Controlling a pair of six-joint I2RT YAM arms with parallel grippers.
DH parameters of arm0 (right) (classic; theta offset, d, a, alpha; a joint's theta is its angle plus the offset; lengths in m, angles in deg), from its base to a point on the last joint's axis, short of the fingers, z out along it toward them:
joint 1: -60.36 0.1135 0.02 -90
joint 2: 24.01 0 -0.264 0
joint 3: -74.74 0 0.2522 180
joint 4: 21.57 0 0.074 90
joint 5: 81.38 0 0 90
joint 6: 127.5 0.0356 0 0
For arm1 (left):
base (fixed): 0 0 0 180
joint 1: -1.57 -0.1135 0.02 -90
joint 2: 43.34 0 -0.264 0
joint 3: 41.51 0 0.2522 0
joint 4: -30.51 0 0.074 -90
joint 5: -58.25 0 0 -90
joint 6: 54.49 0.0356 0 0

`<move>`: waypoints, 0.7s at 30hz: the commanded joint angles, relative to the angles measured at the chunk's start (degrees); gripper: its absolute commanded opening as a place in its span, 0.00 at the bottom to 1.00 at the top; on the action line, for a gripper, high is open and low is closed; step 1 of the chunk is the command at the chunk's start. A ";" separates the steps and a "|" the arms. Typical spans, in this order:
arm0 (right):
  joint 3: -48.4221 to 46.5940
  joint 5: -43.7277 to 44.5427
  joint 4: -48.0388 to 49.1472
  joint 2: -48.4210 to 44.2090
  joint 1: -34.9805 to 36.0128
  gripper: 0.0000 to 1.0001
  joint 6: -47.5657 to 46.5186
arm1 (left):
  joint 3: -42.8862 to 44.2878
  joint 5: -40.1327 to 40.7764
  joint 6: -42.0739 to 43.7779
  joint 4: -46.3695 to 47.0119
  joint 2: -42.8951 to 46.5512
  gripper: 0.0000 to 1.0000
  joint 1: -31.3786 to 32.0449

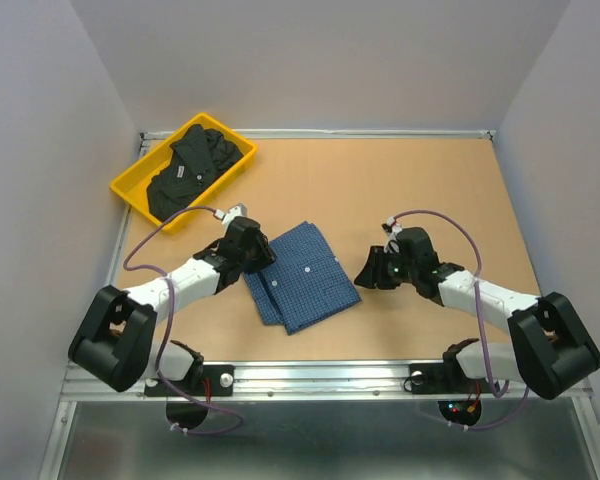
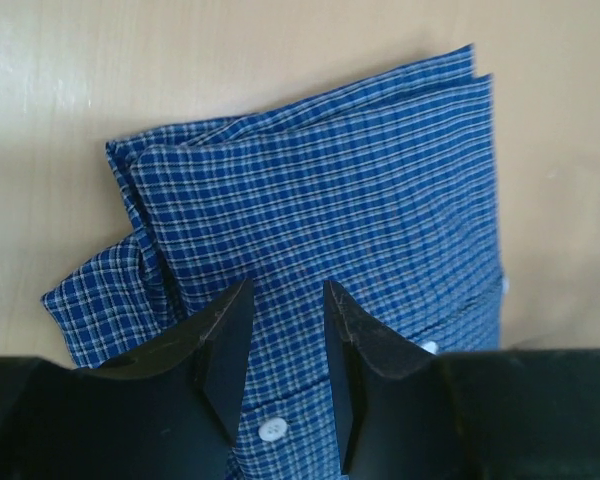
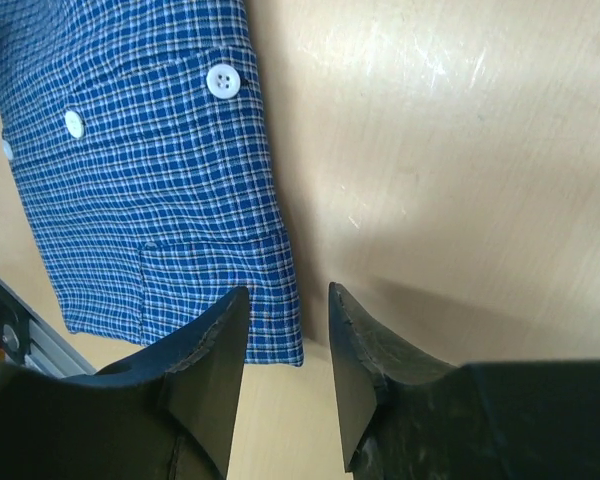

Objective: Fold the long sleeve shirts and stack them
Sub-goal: Fold the shirt

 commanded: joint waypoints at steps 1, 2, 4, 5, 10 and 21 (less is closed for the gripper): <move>-0.28 -1.04 0.76 1.18 1.23 0.43 -0.06 | 0.81 1.66 0.48 -0.40 -4.32 0.43 0.85; -0.10 -1.39 1.20 1.71 1.40 0.43 0.55 | 1.17 1.58 0.84 -0.22 -5.29 0.43 0.85; 0.52 -3.23 2.95 2.67 1.93 0.43 1.78 | 2.05 1.66 1.80 0.48 -8.02 0.41 0.85; 0.95 -3.85 3.83 3.72 2.28 0.42 2.48 | 2.40 2.01 2.16 0.48 -8.90 0.41 0.85; 2.81 -2.20 10.32 6.45 10.87 0.38 8.63 | 8.53 3.24 7.77 0.75 -17.23 0.40 0.85; -12.40 7.29 14.66 21.67 32.60 0.50 12.17 | 34.56 2.81 28.09 -1.72 -30.19 0.45 0.59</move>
